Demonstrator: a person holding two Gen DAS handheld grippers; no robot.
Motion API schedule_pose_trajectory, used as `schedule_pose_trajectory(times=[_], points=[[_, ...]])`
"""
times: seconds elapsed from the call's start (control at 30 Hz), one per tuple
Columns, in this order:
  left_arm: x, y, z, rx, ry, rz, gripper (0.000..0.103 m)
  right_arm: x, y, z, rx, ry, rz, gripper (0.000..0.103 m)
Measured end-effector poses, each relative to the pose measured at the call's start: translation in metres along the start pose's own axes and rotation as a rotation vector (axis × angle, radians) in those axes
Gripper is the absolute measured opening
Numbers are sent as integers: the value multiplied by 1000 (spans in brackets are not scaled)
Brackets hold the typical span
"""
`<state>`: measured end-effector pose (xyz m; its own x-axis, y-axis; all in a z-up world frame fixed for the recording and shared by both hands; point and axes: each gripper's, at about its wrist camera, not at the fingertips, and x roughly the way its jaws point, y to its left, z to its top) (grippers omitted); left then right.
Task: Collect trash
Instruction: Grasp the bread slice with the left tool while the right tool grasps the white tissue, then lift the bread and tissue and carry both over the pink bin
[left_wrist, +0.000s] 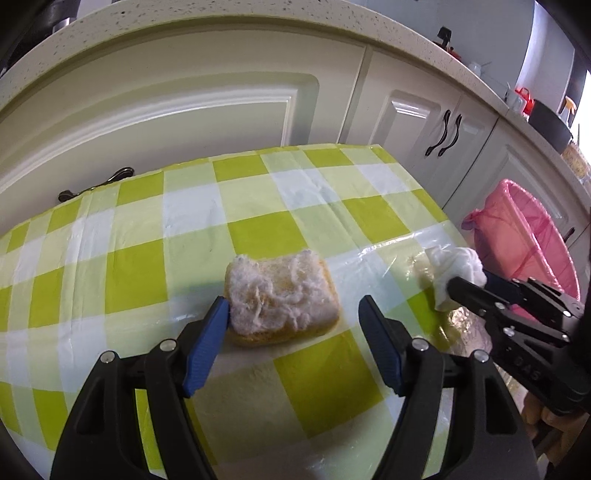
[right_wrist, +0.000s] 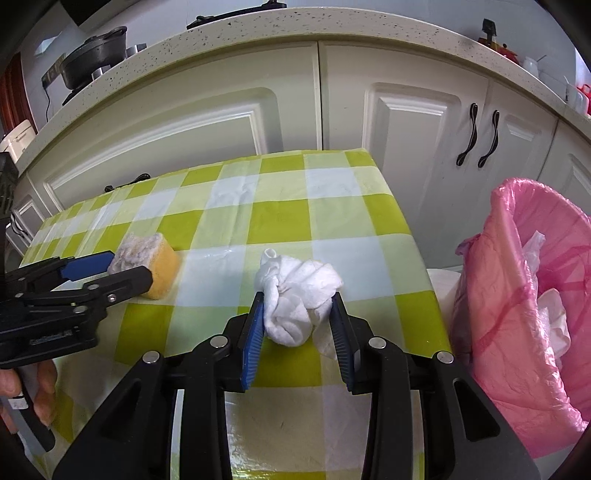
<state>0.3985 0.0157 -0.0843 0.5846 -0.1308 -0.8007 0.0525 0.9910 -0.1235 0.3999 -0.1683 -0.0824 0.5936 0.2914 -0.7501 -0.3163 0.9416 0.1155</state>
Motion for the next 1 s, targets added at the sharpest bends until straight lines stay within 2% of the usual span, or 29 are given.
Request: schedule_pose_trajectory(times=[0.13,0.2,0.3,0.57,1.0], points=[[8,-6,3,29,26,53,68,-5,-3,0,8,-8,4,34],[11,-6,4,35,39,79,61,-8,-3,0,11,-14,5,34],[7,-5,4,23,31,62,58,-14,-2,1,10,-23,9,34],[-31,-3,-4,-9,-20,37,58,-44,-3,-2,22,-58,12,34],[-97,-23,-25,-13,-95,5,58,-104,-11,-24,51,-105,12,34]])
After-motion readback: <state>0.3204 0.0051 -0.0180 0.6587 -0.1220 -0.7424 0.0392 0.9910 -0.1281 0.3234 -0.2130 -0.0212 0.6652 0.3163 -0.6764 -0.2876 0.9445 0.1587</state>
